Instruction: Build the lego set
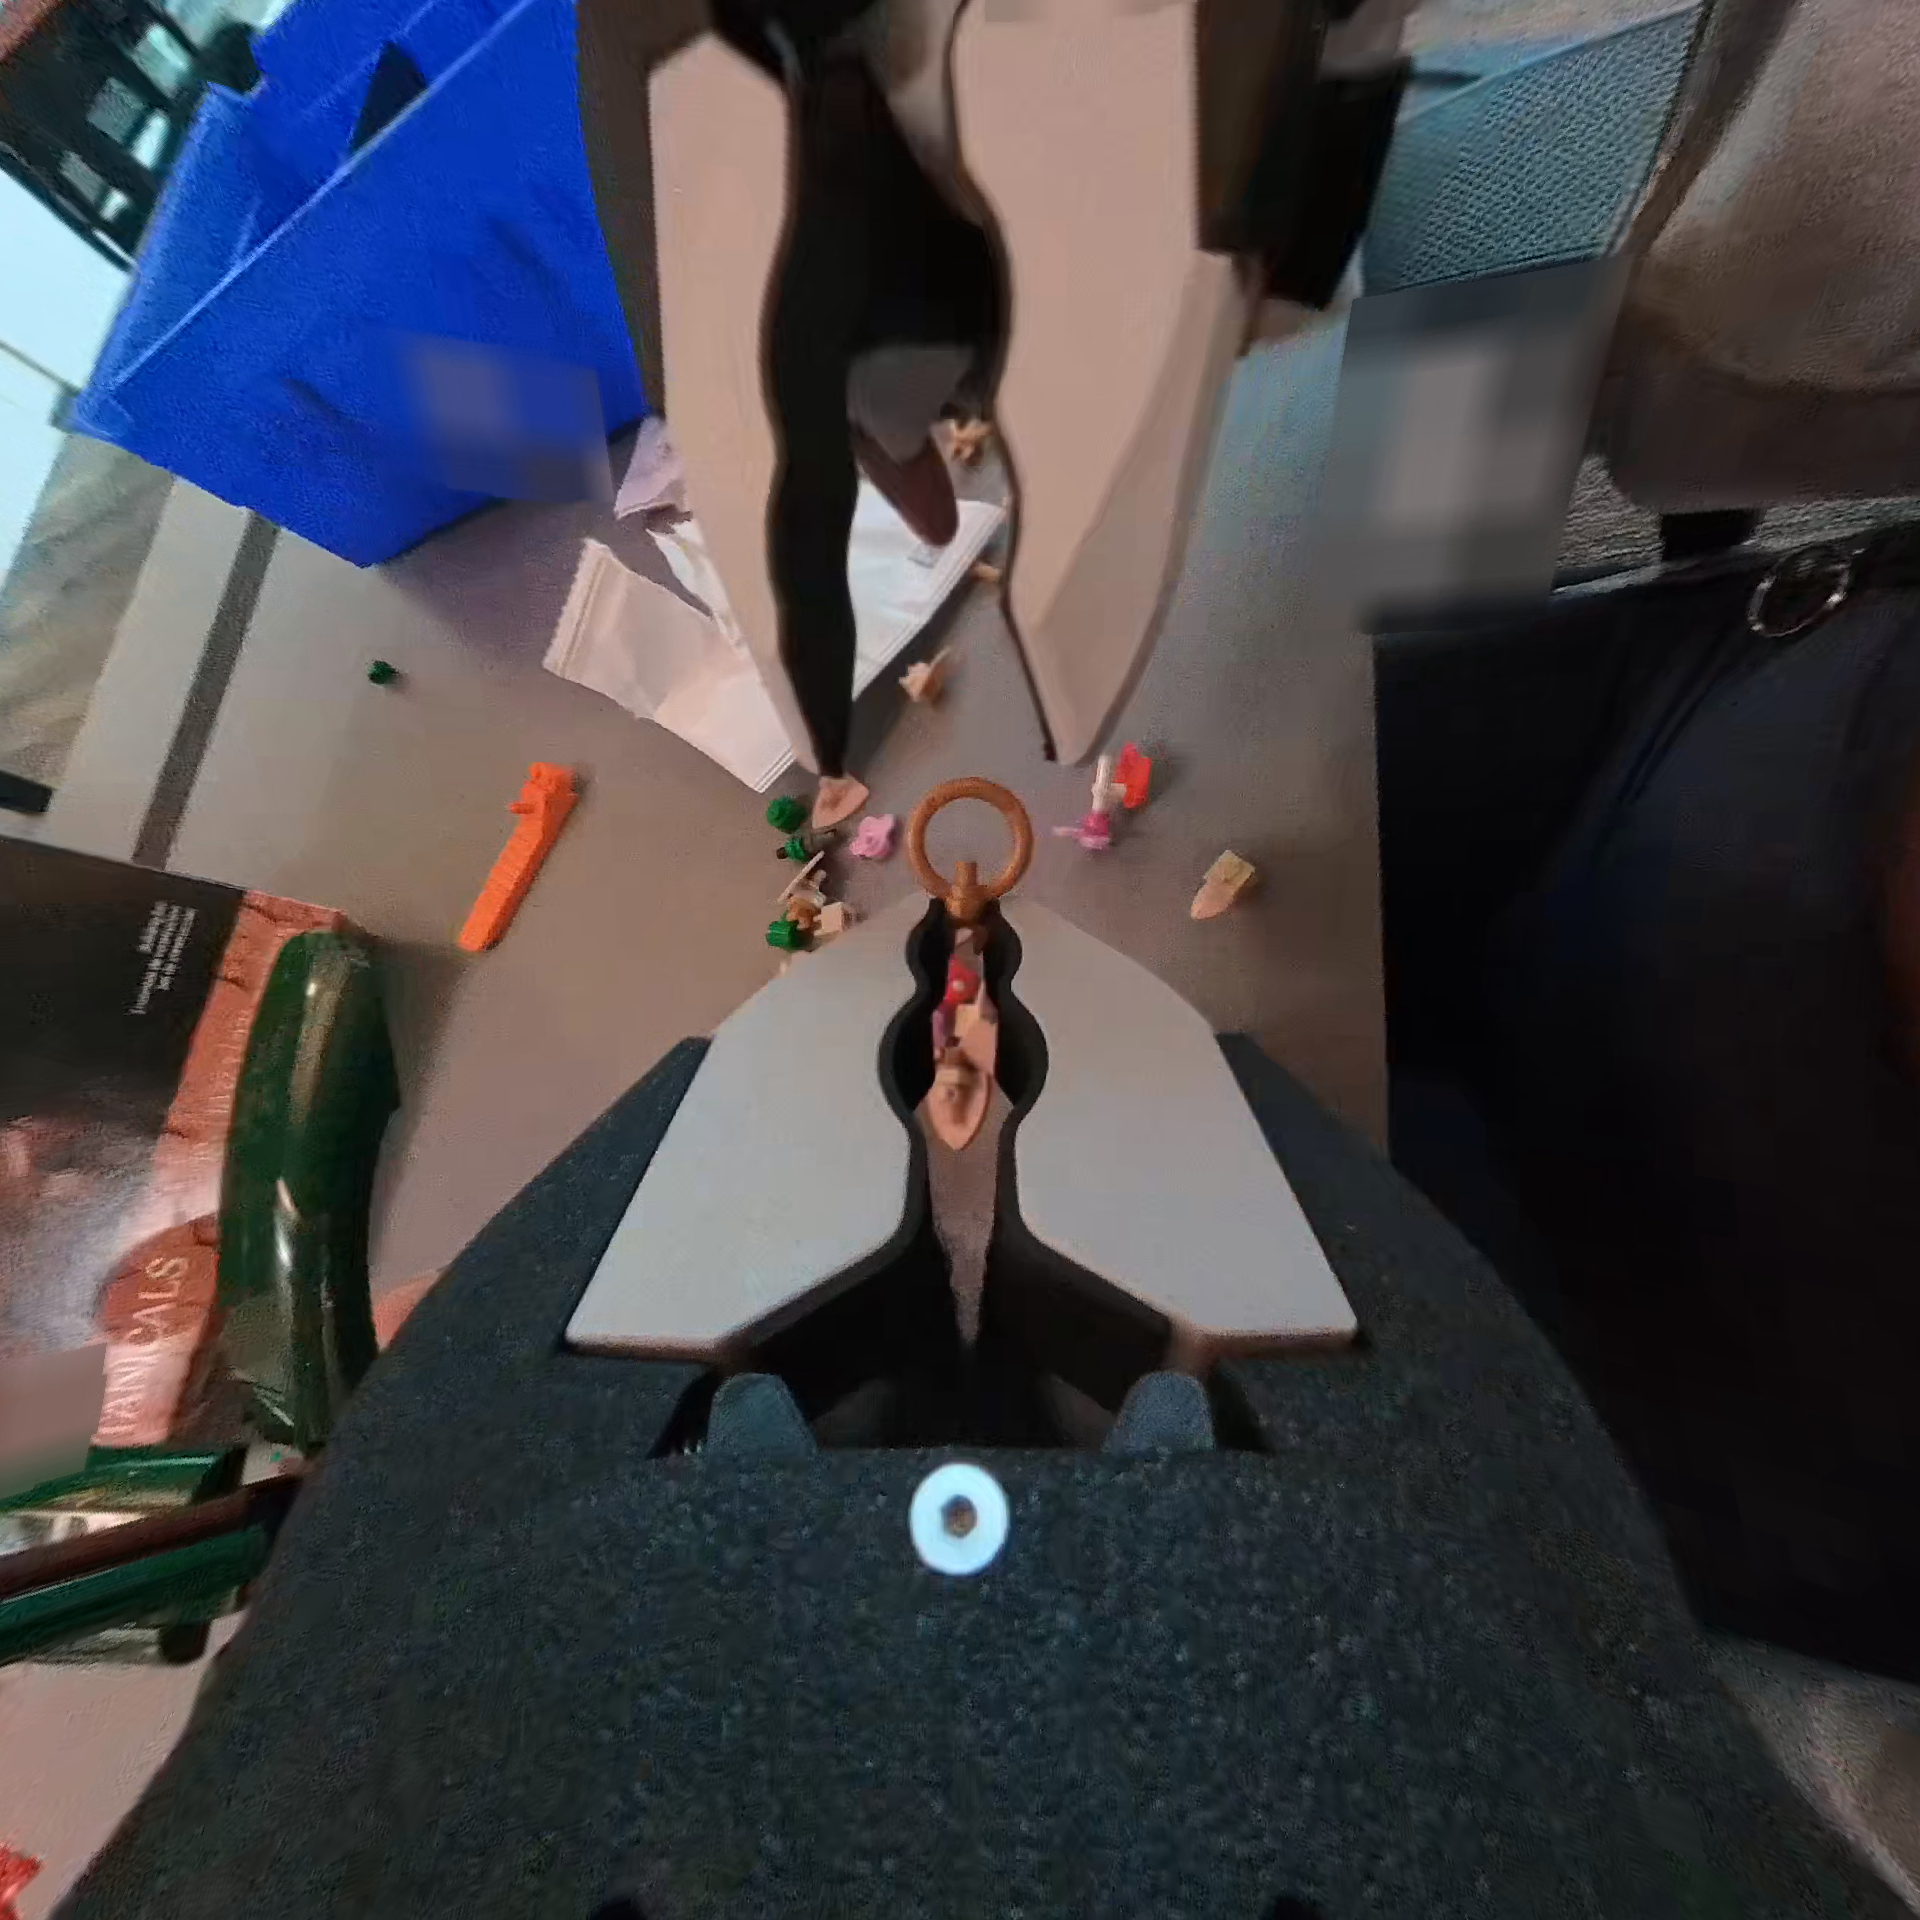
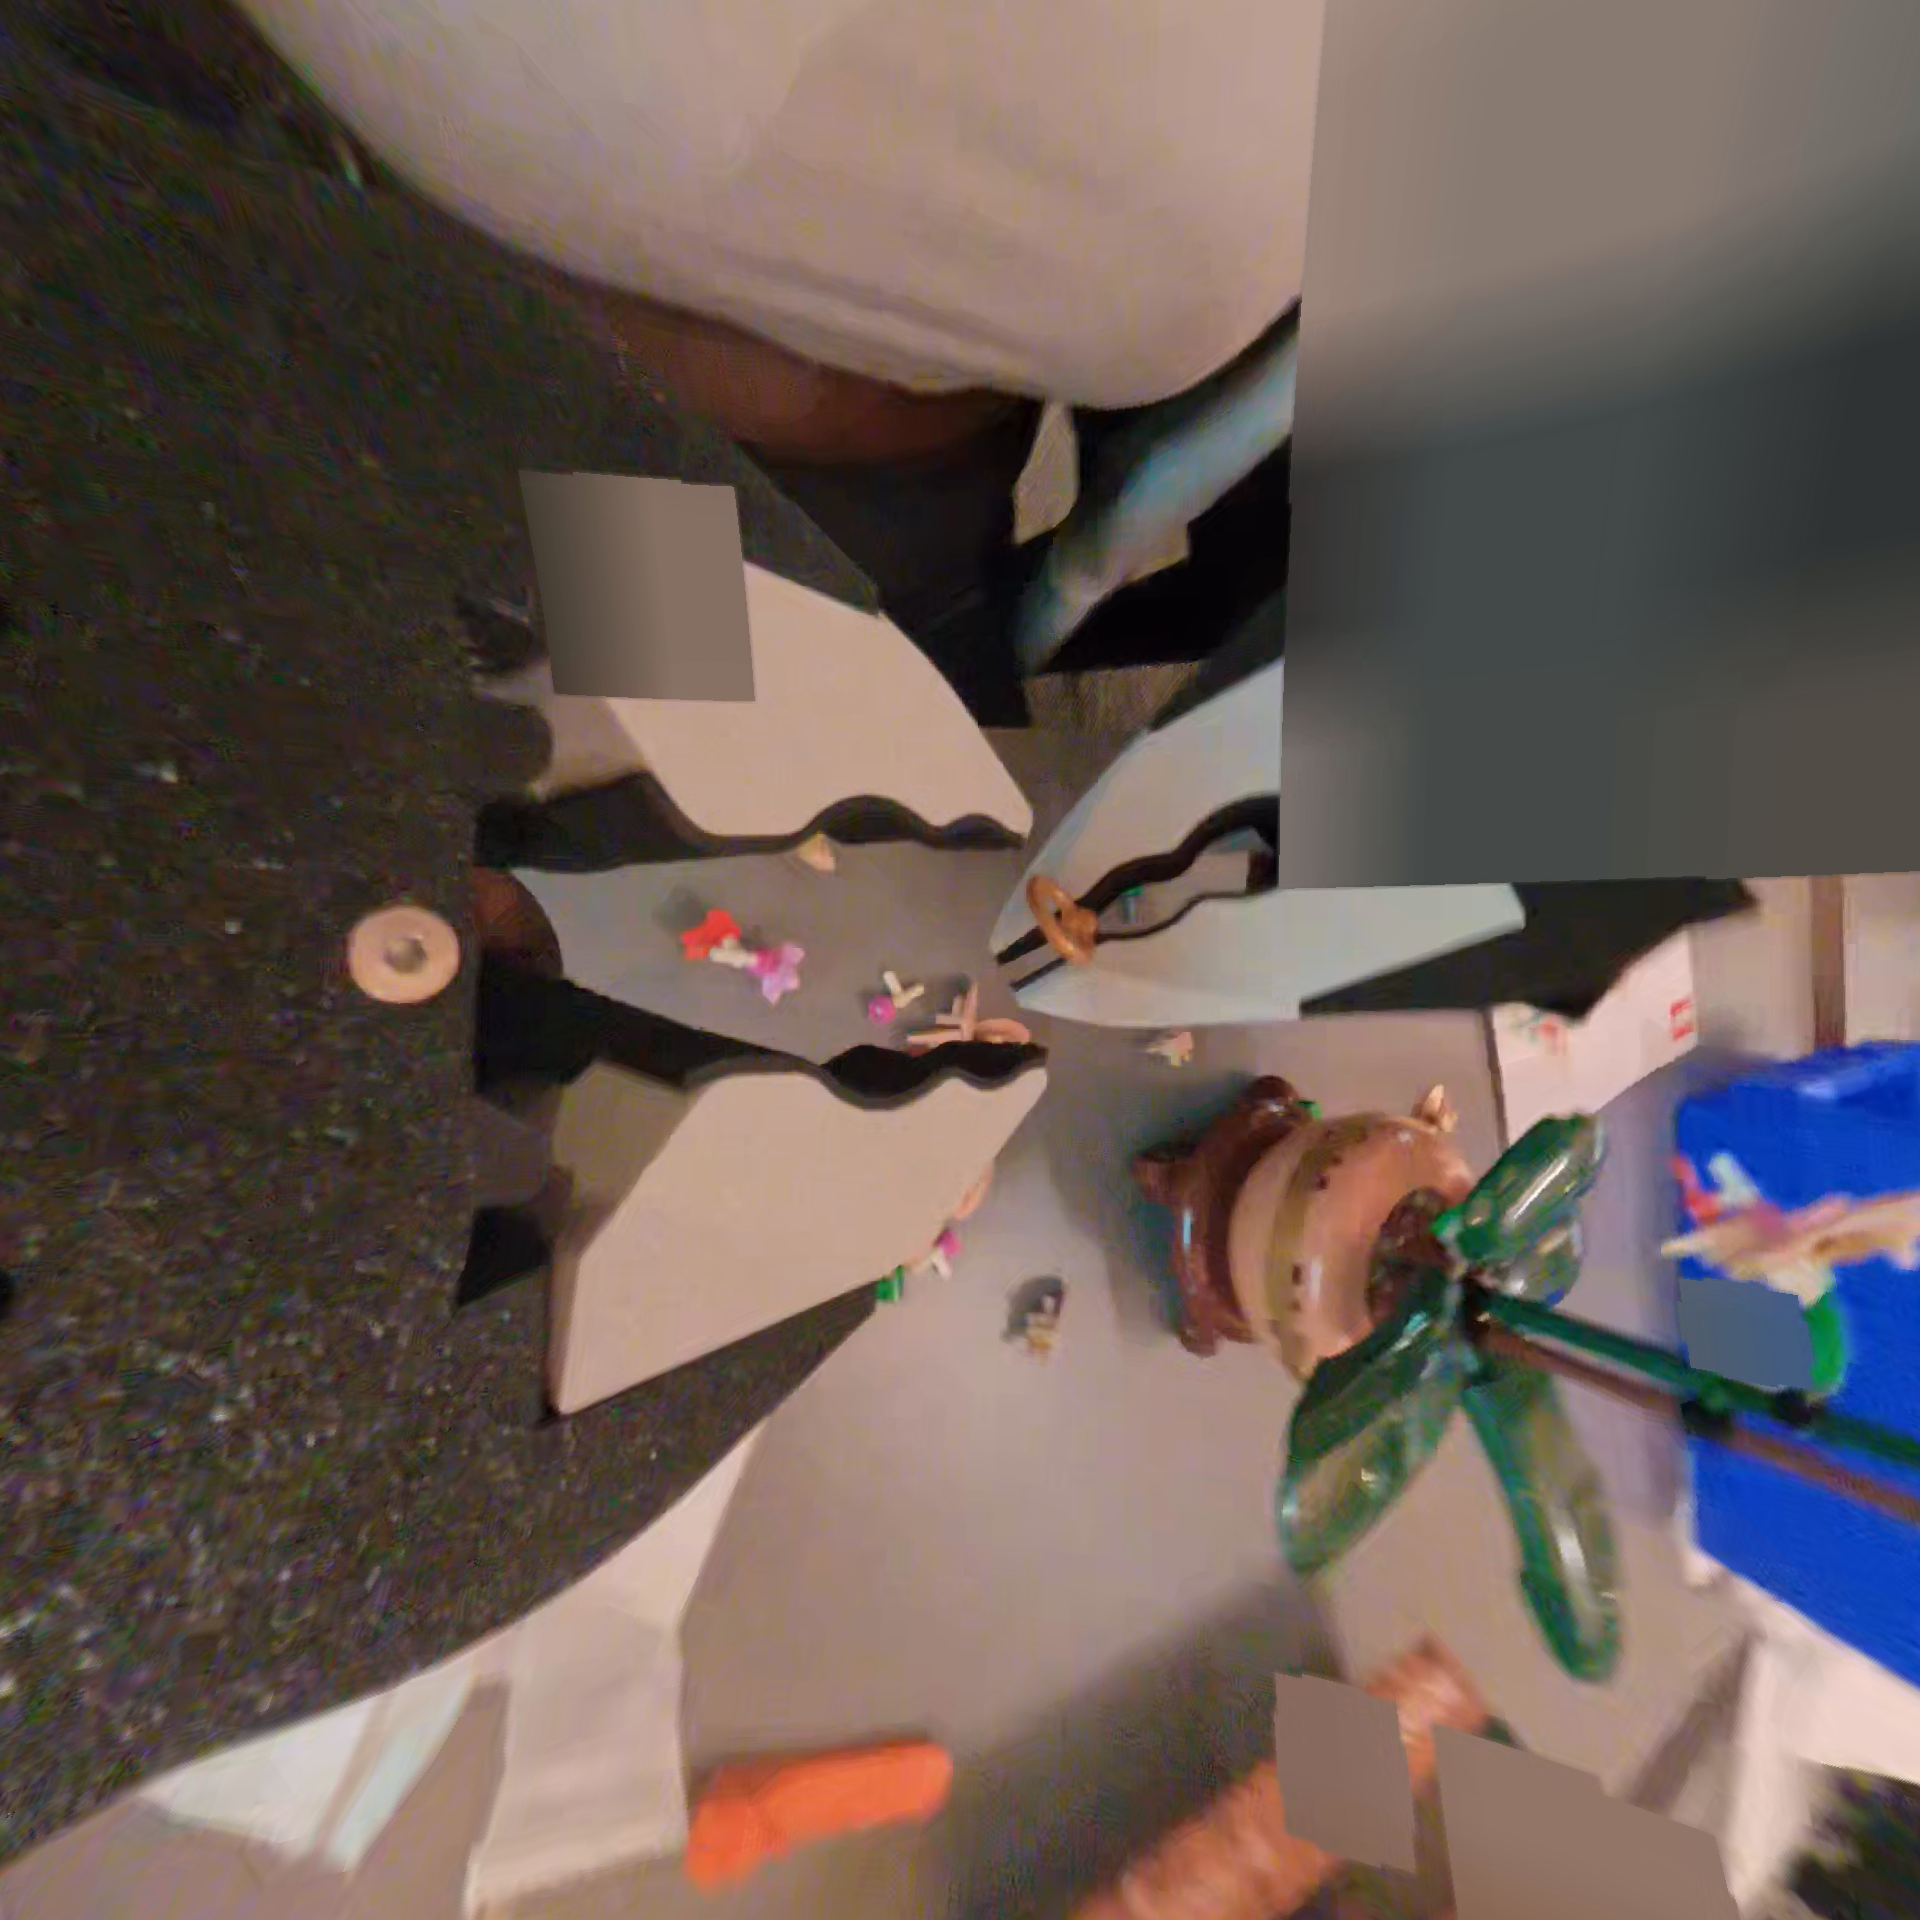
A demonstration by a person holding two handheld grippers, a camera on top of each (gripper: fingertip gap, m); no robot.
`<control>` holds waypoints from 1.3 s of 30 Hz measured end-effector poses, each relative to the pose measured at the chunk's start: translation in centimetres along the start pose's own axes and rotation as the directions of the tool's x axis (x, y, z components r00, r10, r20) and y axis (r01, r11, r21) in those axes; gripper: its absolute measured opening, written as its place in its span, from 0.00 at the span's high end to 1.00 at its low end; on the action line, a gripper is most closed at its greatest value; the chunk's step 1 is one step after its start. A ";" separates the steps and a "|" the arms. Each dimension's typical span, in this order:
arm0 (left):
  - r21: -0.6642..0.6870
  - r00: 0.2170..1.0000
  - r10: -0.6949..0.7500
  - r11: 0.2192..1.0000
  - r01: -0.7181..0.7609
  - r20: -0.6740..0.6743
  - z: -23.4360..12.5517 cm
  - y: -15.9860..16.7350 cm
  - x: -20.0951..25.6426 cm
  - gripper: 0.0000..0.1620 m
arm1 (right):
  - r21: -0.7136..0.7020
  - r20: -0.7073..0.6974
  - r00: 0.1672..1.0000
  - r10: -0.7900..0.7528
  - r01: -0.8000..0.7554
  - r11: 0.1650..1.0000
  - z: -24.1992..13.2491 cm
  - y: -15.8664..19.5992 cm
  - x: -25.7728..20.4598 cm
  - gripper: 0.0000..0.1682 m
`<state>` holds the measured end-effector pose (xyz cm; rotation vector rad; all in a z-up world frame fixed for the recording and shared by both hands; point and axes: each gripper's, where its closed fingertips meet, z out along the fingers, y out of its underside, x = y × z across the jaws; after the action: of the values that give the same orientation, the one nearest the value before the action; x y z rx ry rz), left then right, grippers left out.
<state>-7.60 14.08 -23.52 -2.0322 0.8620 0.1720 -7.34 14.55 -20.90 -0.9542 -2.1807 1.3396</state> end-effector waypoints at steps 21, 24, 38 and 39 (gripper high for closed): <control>0.230 0.980 -0.193 0.952 0.200 -0.055 -1.8 -1.9 -0.1 0.97 | 0.003 -0.236 0.916 -0.323 0.333 0.943 0.7 -1.7 -1.3 0.99; 0.036 0.850 0.257 0.951 -0.307 0.460 -3.0 -2.7 -2.5 0.97 | 0.234 0.023 0.962 0.273 -0.270 0.934 0.1 -2.8 -1.4 0.99; 0.015 0.961 -0.268 0.963 0.267 0.075 -3.0 3.5 -1.2 0.96 | -0.253 -0.281 0.928 -0.244 0.173 0.952 -4.2 3.8 2.2 0.99; -0.010 0.961 -0.256 0.966 0.258 0.103 -2.3 3.8 -1.3 0.96 | -0.257 -0.292 0.938 -0.186 0.110 0.960 -3.8 4.6 2.8 0.99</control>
<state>-11.43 11.63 -24.17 -2.1166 0.5293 0.1384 -5.20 20.31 -23.25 -0.9874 -2.1429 0.8065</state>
